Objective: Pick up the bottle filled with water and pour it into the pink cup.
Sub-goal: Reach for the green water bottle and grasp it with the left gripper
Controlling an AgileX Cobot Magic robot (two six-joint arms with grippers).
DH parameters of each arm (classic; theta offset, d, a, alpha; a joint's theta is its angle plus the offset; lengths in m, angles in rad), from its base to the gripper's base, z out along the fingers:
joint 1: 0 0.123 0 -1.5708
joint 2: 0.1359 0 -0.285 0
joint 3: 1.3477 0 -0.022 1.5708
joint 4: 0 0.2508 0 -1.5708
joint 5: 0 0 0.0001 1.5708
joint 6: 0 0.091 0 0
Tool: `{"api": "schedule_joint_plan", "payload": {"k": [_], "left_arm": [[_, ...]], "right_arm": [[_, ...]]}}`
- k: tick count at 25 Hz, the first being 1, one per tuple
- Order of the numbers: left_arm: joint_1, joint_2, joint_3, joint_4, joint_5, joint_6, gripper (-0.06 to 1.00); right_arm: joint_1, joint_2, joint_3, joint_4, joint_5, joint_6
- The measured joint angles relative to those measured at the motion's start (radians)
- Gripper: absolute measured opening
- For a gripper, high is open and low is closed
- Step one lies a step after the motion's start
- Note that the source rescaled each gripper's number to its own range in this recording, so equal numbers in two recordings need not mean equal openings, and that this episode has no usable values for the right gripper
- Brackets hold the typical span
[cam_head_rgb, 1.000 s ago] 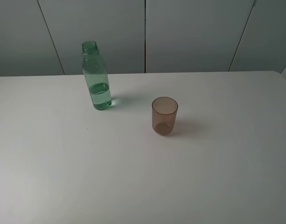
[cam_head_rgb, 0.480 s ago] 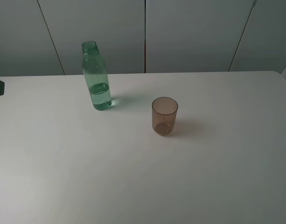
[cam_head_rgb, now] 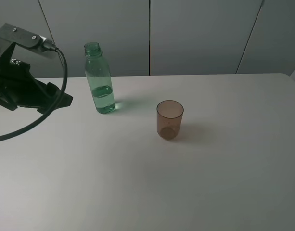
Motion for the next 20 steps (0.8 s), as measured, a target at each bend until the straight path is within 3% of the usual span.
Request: {"api": "schedule_joint_plan", "payload": {"k": [6, 11, 13, 16, 20], "left_arm": [[-0.023, 0.163, 0.006, 0.0, -0.202, 0.006, 0.79], [-0.023, 0.228, 0.098, 0.025, -0.411, -0.021, 0.79], [-0.023, 0.242, 0.136, 0.113, -0.515, -0.123, 0.79], [-0.023, 0.261, 0.18, 0.319, -0.683, -0.317, 0.79], [-0.023, 0.267, 0.19, 0.456, -0.796, -0.396, 0.79]], "right_arm": [[0.0, 0.0, 0.0, 0.0, 0.0, 0.0], [0.0, 0.0, 0.0, 0.0, 0.0, 0.0], [0.0, 0.0, 0.0, 0.0, 0.0, 0.0], [0.0, 0.0, 0.0, 0.0, 0.0, 0.0], [0.0, 0.0, 0.0, 0.0, 0.0, 0.0]]}}
